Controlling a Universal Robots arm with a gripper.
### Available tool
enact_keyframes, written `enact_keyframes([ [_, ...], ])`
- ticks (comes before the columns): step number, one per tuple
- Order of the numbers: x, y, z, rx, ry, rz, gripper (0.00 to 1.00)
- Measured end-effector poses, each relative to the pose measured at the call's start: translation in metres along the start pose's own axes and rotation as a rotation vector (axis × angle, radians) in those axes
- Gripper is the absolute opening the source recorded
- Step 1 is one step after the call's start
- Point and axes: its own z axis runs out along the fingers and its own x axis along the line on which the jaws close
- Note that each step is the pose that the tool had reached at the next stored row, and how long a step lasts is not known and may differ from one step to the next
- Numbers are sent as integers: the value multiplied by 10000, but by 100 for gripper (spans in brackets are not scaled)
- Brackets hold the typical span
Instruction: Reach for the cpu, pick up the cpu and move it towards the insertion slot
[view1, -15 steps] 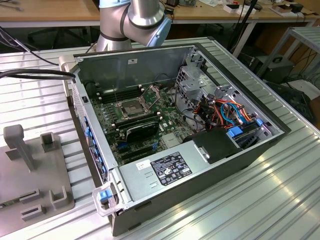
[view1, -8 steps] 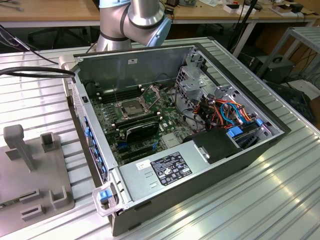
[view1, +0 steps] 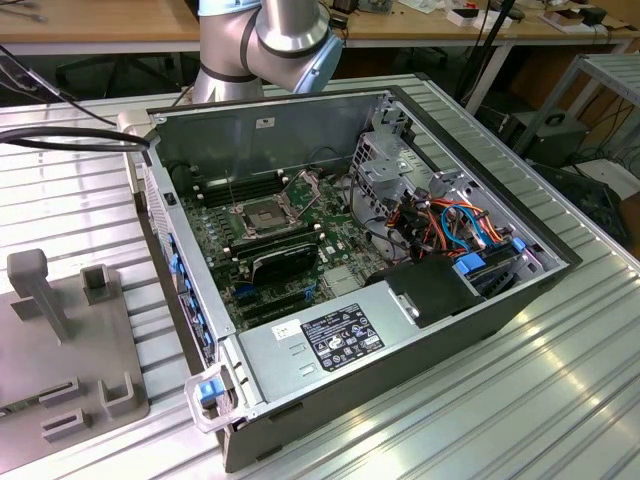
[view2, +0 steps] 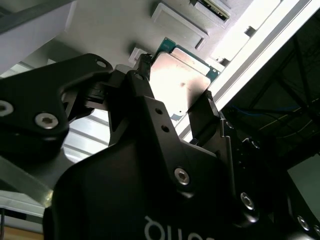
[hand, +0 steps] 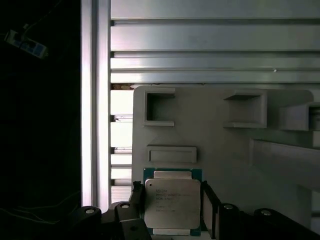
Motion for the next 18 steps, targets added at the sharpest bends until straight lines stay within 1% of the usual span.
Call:
enact_keyframes([
  [8, 1, 0, -12, 1, 3, 0, 55],
  [11, 1, 1, -34, -4, 3, 0, 55],
  [18, 2, 3, -110, -11, 7, 0, 55],
])
